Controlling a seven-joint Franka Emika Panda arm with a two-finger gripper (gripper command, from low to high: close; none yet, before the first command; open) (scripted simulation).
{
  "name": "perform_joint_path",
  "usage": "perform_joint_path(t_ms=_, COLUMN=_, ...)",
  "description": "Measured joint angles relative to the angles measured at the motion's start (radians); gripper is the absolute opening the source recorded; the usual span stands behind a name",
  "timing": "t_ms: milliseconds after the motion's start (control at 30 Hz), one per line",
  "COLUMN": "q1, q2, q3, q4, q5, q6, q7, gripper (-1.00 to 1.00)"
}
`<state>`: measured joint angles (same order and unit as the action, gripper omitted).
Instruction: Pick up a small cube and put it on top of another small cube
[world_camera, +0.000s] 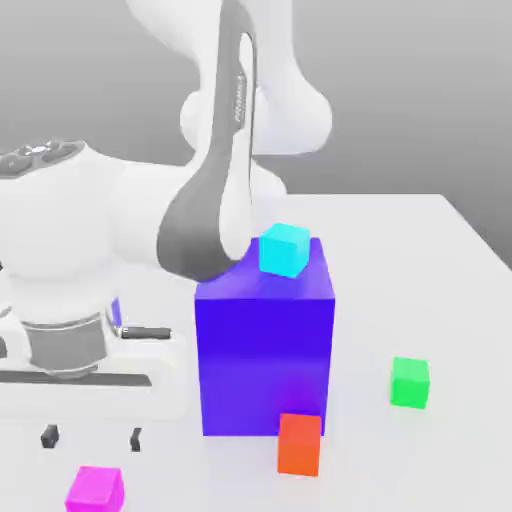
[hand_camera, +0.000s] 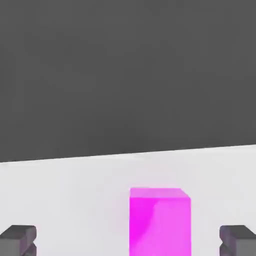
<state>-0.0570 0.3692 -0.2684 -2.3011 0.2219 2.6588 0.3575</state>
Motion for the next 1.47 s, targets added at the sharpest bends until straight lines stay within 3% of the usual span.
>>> perform_joint_path(t_ms=100, q1=-0.038, q2=0.109, q3=0.043, q4=0.022, q5=0.041, q6=0.077, q7=-0.034, gripper=0.0)
perform_joint_path(t_ms=133, q1=-0.05, q2=0.142, q3=0.057, q4=0.03, q5=0.055, q6=0.102, q7=-0.044, gripper=-1.0)
perform_joint_path(t_ms=367, q1=-0.053, q2=0.148, q3=0.061, q4=0.031, q5=0.057, q6=0.105, q7=-0.046, gripper=-1.0)
perform_joint_path(t_ms=500, q1=-0.011, q2=0.025, q3=0.008, q4=0.001, q5=0.0, q6=0.014, q7=-0.005, gripper=-1.0)
perform_joint_path(t_ms=867, q1=0.262, q2=-0.262, q3=0.262, q4=-0.268, q5=-0.037, q6=-0.003, q7=0.016, gripper=-1.0)
perform_joint_path(t_ms=1033, q1=0.48, q2=-0.398, q3=0.35, q4=-0.4, q5=-0.094, q6=0.006, q7=0.053, gripper=-1.0)
perform_joint_path(t_ms=1133, q1=0.538, q2=-0.476, q3=0.405, q4=-0.479, q5=-0.153, q6=0.013, q7=0.093, gripper=-1.0)
perform_joint_path(t_ms=1367, q1=0.547, q2=-0.288, q3=0.409, q4=-0.494, q5=-0.271, q6=0.216, q7=0.176, gripper=-1.0)
perform_joint_path(t_ms=1400, q1=0.55, q2=-0.268, q3=0.404, q4=-0.493, q5=-0.282, q6=0.235, q7=0.184, gripper=1.0)
perform_joint_path(t_ms=1467, q1=0.55, q2=-0.268, q3=0.404, q4=-0.493, q5=-0.282, q6=0.235, q7=0.184, gripper=1.0)
